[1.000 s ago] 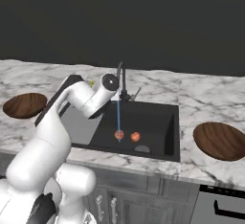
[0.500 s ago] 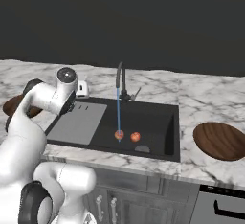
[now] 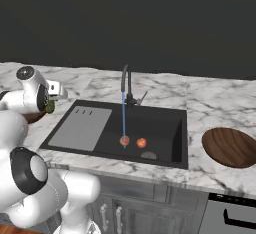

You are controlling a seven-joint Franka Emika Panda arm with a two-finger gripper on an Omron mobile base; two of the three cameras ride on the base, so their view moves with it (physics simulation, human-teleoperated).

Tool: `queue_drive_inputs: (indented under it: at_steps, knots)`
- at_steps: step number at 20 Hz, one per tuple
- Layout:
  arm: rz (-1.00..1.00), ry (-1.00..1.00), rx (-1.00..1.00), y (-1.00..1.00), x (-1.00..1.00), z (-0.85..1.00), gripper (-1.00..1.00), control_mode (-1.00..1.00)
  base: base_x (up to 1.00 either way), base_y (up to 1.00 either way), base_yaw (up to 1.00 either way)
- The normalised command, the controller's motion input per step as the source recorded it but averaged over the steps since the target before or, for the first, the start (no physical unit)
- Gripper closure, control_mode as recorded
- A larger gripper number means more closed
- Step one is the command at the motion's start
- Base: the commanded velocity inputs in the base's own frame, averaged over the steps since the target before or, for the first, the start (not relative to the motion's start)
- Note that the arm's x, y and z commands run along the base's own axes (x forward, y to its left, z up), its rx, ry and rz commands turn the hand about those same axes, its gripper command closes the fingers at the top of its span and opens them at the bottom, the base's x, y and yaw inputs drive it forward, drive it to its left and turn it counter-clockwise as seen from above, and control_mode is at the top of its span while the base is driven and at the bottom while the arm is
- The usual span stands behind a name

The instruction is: Pick the peachs from the sink and place them in one bowl. Place the cucumber in the other bowl. Then turn off the sink faucet.

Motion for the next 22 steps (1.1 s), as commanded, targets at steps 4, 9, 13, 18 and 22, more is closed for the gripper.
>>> queue_drive_inputs:
  at_steps: [4,9,13,18,22]
  knots:
    - [-0.11,0.00,-0.14,0.92,0.36,0.04,1.00,-1.00,0.00,0.00,0.00]
    - [-0.05,0.07,-0.08,0.74,0.36,0.00,1.00,-1.00,0.00,0.00,0.00]
    - [0.00,0.15,-0.01,0.44,0.25,-0.11,1.00,-1.00,0.00,0.00,0.00]
    - [0.00,0.12,-0.01,0.35,0.13,-0.38,1.00,-1.00,0.00,0.00,0.00]
    - [0.00,0.00,-0.05,0.35,0.00,-0.59,1.00,-1.00,0.00,0.00,0.00]
